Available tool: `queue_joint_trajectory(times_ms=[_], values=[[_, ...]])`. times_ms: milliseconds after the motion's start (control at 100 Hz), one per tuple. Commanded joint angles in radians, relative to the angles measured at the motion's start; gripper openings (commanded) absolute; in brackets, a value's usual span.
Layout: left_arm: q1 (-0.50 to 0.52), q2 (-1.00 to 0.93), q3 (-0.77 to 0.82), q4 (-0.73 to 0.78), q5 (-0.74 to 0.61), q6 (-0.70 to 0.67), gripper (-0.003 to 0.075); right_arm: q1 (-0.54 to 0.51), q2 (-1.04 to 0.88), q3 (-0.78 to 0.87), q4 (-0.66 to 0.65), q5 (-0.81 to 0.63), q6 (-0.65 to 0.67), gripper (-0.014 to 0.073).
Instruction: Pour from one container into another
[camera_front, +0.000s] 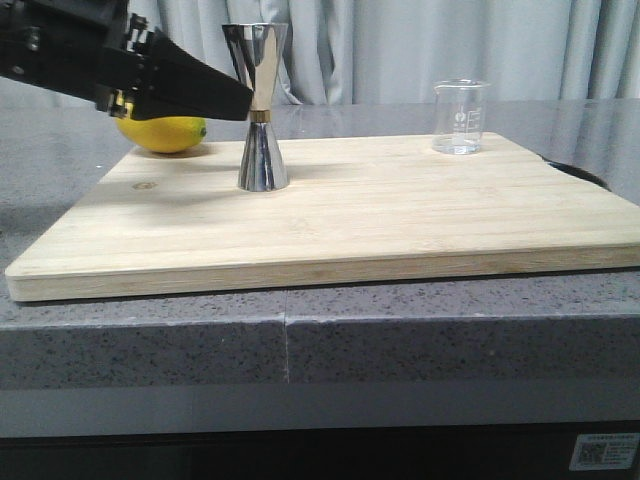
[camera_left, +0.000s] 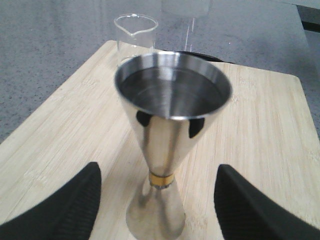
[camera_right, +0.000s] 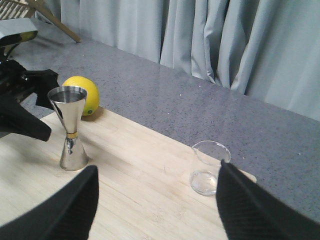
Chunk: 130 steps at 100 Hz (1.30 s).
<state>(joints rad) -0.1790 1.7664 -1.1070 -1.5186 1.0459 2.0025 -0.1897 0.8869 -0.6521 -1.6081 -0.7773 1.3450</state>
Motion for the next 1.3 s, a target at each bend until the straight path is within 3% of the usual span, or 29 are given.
queue_joint_trajectory(times_ms=[0,360,560,890,1030,1290], values=[[0.015,-0.071,-0.028,-0.011,0.055,-0.043,0.0454,-0.006,-0.012,-0.025,0.046,0.012,-0.001,0.0453],[0.086,-0.202,-0.028,0.112,0.054,-0.2,0.0453,-0.006,-0.012,-0.025,0.046,0.094,0.024,0.0453],[0.157,-0.317,-0.028,0.112,-0.032,-0.265,0.0453,-0.006,-0.012,-0.025,0.048,0.188,0.024,0.0453],[0.195,-0.568,-0.028,0.106,-0.396,-0.328,0.0453,-0.006,-0.012,-0.027,0.055,0.451,0.024,0.0453],[0.195,-0.654,-0.022,0.108,-0.536,-0.428,0.0453,-0.006,-0.035,-0.028,0.055,0.516,0.024,0.0453],[0.195,-0.805,0.131,0.047,-0.725,-0.451,0.0451,-0.006,-0.151,-0.028,0.055,0.6,0.024,0.0453]])
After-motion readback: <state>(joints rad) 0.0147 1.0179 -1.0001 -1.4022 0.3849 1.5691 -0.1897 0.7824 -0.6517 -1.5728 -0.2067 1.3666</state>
